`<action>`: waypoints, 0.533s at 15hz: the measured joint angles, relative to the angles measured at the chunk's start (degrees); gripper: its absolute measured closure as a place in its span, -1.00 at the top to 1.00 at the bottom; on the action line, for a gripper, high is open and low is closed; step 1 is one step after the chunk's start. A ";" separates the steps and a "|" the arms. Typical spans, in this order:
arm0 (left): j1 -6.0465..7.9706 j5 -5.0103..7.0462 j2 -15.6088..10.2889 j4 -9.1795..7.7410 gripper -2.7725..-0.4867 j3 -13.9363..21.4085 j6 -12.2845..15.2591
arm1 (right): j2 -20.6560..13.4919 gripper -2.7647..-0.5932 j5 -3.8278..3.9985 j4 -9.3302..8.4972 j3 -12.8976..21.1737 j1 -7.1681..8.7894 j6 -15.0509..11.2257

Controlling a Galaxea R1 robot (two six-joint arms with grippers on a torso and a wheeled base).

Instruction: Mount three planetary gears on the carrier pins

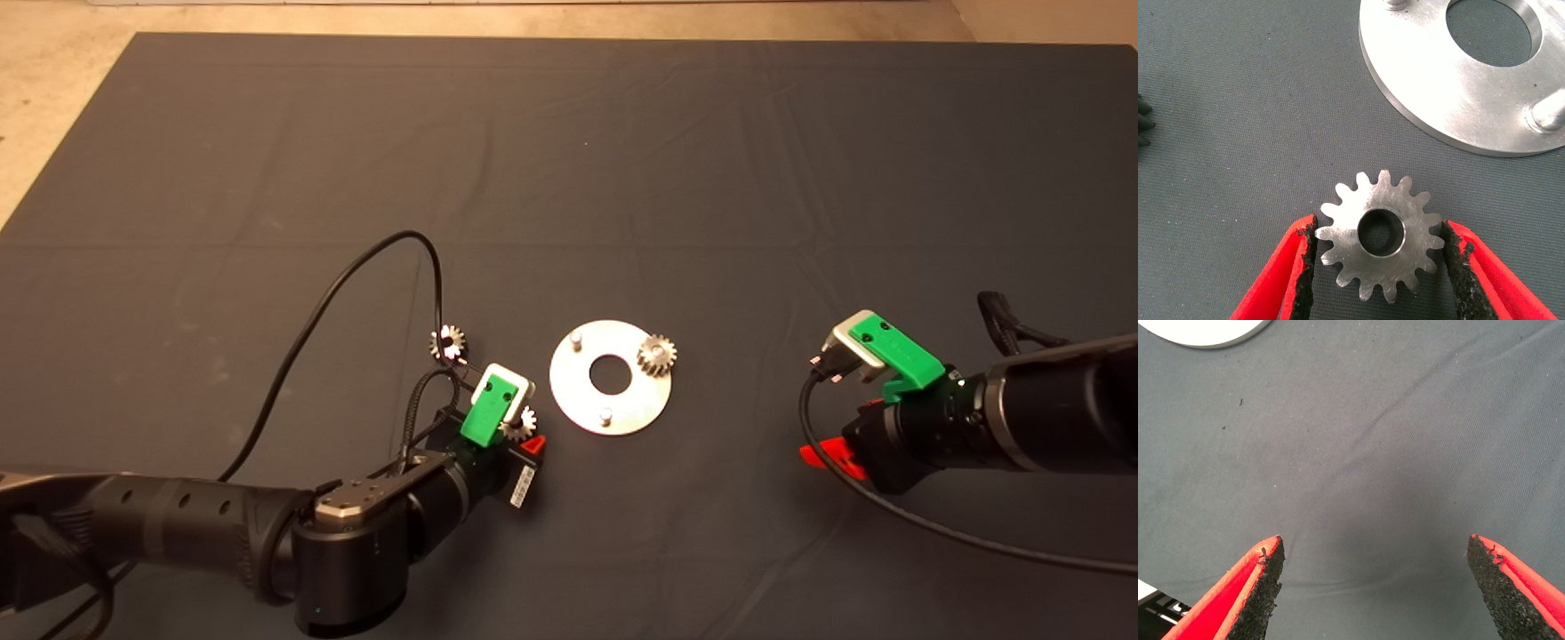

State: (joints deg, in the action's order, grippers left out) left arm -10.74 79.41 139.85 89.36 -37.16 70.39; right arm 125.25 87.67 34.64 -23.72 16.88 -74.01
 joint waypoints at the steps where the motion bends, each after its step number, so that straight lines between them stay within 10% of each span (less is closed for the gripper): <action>1: 0.00 0.05 0.00 0.05 -0.46 0.00 0.00 | 0.00 0.32 0.02 -0.02 0.00 0.00 0.00; 8: 0.00 -0.04 0.00 0.05 -0.54 0.00 -0.02 | -0.04 0.32 0.02 -0.02 0.00 0.00 0.00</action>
State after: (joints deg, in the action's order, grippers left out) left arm -10.74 79.37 139.85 89.41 -37.16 70.37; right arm 125.21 87.70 34.62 -23.72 16.88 -74.01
